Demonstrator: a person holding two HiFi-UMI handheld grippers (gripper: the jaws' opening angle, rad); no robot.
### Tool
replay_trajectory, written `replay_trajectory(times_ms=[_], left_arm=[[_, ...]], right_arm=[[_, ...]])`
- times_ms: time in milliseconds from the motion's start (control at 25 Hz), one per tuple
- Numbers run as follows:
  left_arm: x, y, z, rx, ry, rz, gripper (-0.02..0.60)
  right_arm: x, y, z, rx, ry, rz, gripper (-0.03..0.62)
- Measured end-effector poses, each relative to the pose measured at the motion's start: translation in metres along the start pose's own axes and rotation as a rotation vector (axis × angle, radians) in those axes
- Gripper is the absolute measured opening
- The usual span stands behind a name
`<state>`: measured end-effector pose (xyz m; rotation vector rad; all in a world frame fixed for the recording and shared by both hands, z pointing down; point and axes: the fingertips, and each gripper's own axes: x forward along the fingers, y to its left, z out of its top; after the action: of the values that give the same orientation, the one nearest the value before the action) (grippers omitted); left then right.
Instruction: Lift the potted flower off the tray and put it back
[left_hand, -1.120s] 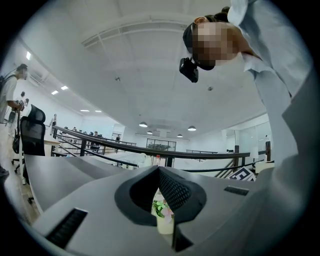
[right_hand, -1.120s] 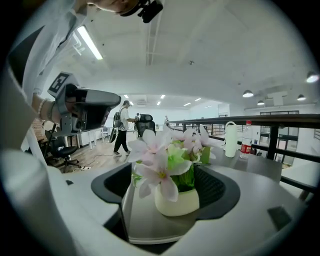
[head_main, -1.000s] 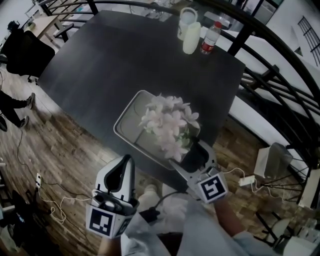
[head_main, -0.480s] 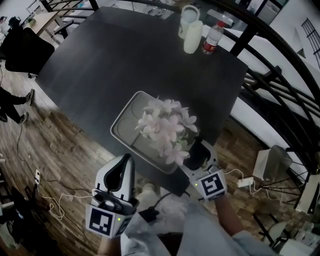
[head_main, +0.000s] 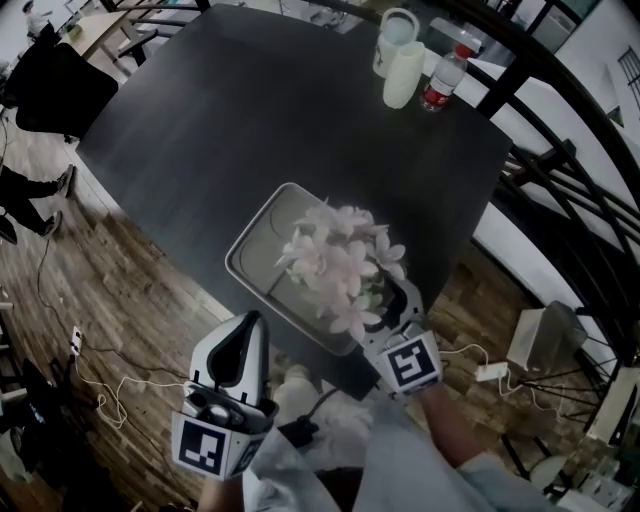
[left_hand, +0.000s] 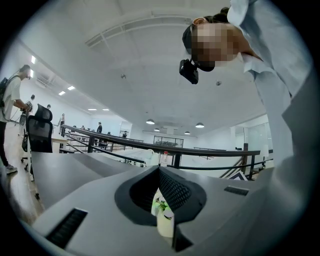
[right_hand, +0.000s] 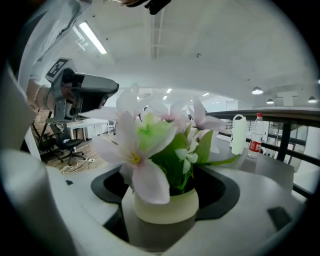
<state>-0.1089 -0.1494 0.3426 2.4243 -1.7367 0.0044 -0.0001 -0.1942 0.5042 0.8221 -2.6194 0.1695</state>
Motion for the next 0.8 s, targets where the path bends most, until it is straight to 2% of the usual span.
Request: replay_trajectory(times_ms=[280,440,600,800], left_arm=[[-0.005,0.002,-0.007,-0.002,0.020,0.029,-0.002],[-0.004,0.003,-0.006,0.004,0.026,0.044,-0.002],[-0.006,0.001,-0.010,0.010,0.043,0.044,-0.002],[-0.004,-0.003,-0.011,0.005,0.037,0.028,-0.002]], right_arm=[[0.017,0.003,0.010,0.015,-0.047,0.031,0.380],[0.021,-0.003,0.010,0.040,-0.066,0.012,0.375],[0.022,-0.011,0.009,0.004,-0.073,-0.019,0.287],[0.024,-0.008,0.007,-0.082,-0.060,-0.025,0.225]])
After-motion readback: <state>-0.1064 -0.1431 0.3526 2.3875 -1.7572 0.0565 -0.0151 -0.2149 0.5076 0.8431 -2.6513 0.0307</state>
